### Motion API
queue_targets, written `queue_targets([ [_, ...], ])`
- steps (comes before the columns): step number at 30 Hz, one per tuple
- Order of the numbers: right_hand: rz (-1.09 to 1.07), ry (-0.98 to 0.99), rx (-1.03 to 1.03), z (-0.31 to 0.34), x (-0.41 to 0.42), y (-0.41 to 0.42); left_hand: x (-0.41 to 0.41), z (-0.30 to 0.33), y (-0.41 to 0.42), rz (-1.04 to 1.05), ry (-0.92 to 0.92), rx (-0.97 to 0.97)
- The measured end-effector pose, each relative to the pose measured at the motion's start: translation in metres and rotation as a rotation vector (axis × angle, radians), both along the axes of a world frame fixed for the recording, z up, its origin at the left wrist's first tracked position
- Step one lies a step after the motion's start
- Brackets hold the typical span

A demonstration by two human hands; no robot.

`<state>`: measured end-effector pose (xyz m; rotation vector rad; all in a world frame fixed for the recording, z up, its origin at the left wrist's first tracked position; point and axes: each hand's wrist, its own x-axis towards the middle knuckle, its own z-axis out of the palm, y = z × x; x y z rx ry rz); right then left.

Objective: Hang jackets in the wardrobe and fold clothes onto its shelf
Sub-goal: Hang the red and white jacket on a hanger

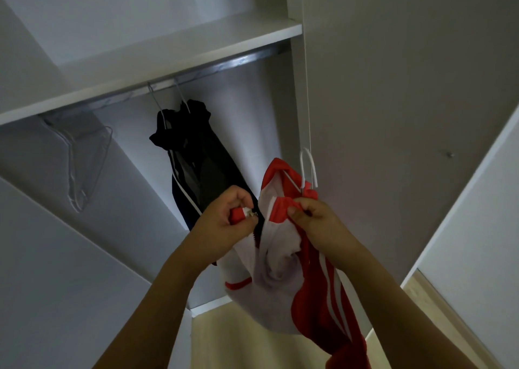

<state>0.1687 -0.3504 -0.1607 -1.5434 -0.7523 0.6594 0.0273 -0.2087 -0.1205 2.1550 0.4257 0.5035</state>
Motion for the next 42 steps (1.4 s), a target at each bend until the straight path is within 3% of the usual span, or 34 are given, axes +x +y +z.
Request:
queue_targets([
  [5,0.063,0.044,-0.007,0.007,-0.004,-0.001,0.003,0.001,-0.001,0.032,-0.089,-0.102],
  [12,0.033,0.061,0.03,0.011,0.0,-0.005,0.007,-0.009,-0.009,0.167,-0.223,-0.718],
  [16,0.01,0.018,-0.074,0.007,0.002,-0.003,0.008,-0.01,-0.014,0.176,-0.187,-0.89],
  [21,-0.018,0.067,-0.052,0.005,0.004,-0.006,0.011,-0.008,-0.016,0.174,-0.106,-0.877],
  [27,-0.045,0.104,-0.05,0.0,0.006,-0.008,0.015,-0.01,-0.017,0.201,-0.052,-0.626],
  [33,-0.02,0.094,-0.035,0.001,0.007,-0.006,0.014,-0.016,-0.016,0.255,-0.083,-0.832],
  [37,-0.036,0.043,-0.043,0.0,0.009,-0.006,0.013,-0.025,-0.014,0.373,-0.071,-0.832],
  [42,0.02,0.003,-0.065,0.001,0.009,-0.009,0.013,-0.024,-0.013,0.342,-0.131,-0.854],
])
